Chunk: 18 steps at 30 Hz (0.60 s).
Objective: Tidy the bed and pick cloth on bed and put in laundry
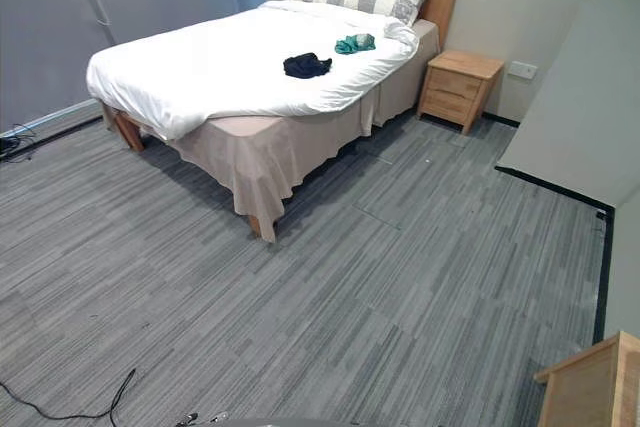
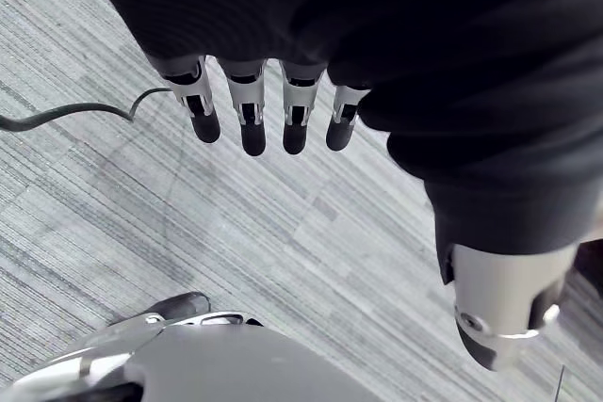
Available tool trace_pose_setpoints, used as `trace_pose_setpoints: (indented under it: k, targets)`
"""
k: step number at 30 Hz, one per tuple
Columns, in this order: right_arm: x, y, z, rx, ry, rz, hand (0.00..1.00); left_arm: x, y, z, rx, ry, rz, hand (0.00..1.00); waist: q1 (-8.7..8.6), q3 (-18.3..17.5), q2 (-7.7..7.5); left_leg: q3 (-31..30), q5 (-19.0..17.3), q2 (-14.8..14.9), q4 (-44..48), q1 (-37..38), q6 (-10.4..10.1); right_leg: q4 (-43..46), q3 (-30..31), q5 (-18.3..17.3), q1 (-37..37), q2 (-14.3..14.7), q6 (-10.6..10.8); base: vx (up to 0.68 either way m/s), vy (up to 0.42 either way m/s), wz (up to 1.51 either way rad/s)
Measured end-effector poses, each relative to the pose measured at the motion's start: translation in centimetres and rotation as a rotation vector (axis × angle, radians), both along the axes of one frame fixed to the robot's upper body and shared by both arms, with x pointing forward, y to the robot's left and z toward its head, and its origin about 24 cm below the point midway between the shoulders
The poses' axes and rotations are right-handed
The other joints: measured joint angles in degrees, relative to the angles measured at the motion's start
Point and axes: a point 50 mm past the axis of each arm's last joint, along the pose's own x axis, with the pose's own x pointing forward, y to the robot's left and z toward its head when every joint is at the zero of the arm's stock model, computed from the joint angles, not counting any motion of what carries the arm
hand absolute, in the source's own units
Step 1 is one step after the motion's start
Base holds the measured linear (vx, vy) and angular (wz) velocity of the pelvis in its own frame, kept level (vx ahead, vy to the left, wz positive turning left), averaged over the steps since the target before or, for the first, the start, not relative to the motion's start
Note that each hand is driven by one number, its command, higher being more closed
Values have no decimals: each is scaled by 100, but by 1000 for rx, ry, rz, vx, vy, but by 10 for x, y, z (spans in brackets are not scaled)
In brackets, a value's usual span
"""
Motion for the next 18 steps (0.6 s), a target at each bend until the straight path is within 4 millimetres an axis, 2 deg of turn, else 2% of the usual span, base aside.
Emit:
trace_pose_setpoints:
  k: [6, 12, 18]
  targets:
    - [3, 0, 0, 4, -8, -23, 0, 0, 0, 0, 2, -2, 8, 0, -3, 33, -2, 4, 1, 27, -61, 115, -4, -151, -66, -12, 134, 43, 20, 61, -39, 2]
    - [12, 0, 1, 6, -31, -34, 0, 7, 0, 1, 2, -17, 4, 0, 4, 170, -17, 4, -11, 37, -74, 188, -23, -130, -170, -89, 204, 39, 136, -30, -50, 4]
    - [12, 1, 1, 9, -37, -56, 0, 8, 1, 1, 3, -22, 4, 0, 29, 186, -33, 9, -50, 50, -72, 187, -83, -129, -174, -90, 203, 42, 136, -48, -48, 0]
